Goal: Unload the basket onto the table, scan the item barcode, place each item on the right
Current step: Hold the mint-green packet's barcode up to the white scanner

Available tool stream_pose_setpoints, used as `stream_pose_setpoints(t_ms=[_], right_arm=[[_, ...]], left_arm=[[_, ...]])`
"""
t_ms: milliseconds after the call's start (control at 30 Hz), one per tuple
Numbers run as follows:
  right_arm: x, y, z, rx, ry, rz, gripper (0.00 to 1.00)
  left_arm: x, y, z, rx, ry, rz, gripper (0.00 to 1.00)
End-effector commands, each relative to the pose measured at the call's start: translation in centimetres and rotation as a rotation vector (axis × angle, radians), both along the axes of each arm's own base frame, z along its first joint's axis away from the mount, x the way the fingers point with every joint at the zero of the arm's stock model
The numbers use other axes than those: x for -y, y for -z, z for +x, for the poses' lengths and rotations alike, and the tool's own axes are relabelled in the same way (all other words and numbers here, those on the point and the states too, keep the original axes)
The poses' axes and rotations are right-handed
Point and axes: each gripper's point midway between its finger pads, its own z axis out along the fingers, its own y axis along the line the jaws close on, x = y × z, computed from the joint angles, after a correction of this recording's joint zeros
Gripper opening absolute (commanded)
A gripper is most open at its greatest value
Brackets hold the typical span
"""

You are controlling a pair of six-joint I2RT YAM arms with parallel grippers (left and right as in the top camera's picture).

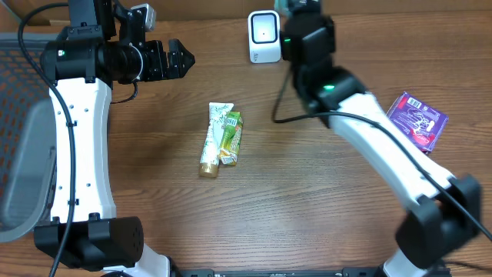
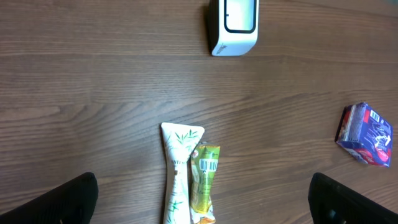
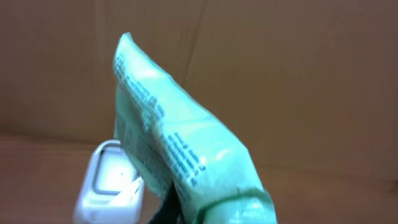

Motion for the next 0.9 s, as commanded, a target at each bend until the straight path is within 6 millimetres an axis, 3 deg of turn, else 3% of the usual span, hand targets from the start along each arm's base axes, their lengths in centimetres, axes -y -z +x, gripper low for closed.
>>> stream_pose_setpoints(t_ms=[0,100,400,567,700,867], right_arm=[[1.2,0.7,1.8,0.019,0.1,-0.363,0.04],[-0.4,2.3,4.0,0.052,0.048,-0.609,0.04],[-3.0,8.0,7.0,0.091,-0.028,-0.965,0.03],[-4.4,11.0,7.6,0.079,-0.116,-0.996,0.04],[-5.4,11.0,7.7,0.108,-0.165,-0.991,0.04],[-4.8,11.6,7.9,0.082,-0.168,-1.005,0.04]], left_arm=[[0.2,0.1,0.1,-0.003,0.001,-0.002,1.0],[0.2,0.1,0.1,-0.003,0.001,-0.001,1.0],[0.2,0.1,0.1,-0.003,0.001,-0.002,1.0],[0.2,0.1,0.1,-0.003,0.001,-0.002,1.0],[0.2,0.1,0.1,-0.003,0.001,-0.002,0.99],[0.2,0.1,0.0,-0.004,0.001,-0.002,1.0]])
